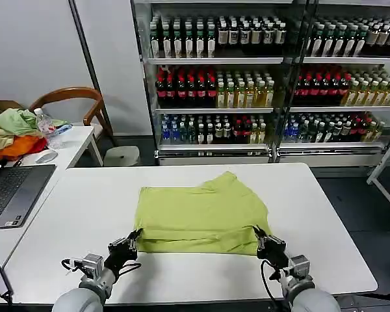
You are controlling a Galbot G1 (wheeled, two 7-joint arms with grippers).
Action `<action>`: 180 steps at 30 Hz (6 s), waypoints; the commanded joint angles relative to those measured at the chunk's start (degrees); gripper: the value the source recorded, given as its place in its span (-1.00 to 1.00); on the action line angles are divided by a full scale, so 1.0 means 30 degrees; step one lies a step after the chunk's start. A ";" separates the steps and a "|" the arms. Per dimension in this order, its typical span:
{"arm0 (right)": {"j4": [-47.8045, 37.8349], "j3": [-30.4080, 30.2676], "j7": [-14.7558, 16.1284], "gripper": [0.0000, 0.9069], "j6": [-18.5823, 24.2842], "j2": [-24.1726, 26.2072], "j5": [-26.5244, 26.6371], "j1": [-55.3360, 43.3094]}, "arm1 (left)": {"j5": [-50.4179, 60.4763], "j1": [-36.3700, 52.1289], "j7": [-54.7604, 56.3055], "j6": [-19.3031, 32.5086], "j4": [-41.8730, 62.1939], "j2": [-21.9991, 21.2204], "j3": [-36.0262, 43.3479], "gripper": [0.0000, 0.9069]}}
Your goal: Fold and organize the clothes.
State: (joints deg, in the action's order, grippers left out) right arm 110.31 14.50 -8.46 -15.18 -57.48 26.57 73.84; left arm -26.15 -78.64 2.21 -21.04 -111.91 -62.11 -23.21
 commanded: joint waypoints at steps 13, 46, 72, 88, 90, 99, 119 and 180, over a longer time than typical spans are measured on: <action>-0.1590 -0.0710 -0.0534 1.00 -0.1026 -0.0261 0.0048 -0.1380 | 0.0168 0.1693 -0.0218 0.0377 0.2577 -0.0321 0.0630 1.00; 0.0886 0.1077 -0.2173 -1.00 -0.1311 0.0294 0.0683 0.2826 | -0.0096 -0.0235 0.2817 -0.1456 0.0375 -0.0378 0.0537 -0.89; 0.1869 0.1037 -0.2025 -1.00 -0.1785 0.0403 0.0713 0.3345 | 0.0385 -0.1252 0.2436 -0.1740 -0.0043 -0.0382 0.0619 -0.96; 0.5183 0.2640 -0.1723 -1.00 -0.0673 0.0966 -0.1435 0.9193 | 0.1477 -0.7168 0.2202 -0.0674 -0.3941 0.0574 -0.1169 -0.93; 0.5251 0.2774 -0.1743 -1.00 -0.0673 0.0972 -0.1425 0.9409 | 0.1472 -0.7510 0.2195 -0.0615 -0.4108 0.0586 -0.1252 -0.93; 0.5424 0.3090 -0.1764 -1.00 -0.0448 0.0836 -0.1739 1.0130 | 0.1658 -0.8703 0.2349 -0.0433 -0.4843 0.0701 -0.1632 -0.91; 0.8508 0.3993 -0.2204 1.00 -0.2025 0.1157 -0.1380 0.9890 | 0.1932 -0.7818 0.2814 -0.1257 -0.6505 0.1245 -0.1761 1.00; -1.3021 -0.4515 -0.1451 -1.00 -0.5370 -0.6370 0.2537 -1.3857 | -0.2554 0.7273 -0.0181 -0.1697 0.7666 0.1754 0.2366 -0.89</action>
State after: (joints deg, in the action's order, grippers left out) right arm 74.19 1.06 -13.08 -31.64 -75.14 34.86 33.78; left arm -33.80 -57.85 1.93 -25.52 -90.74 -56.77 -16.46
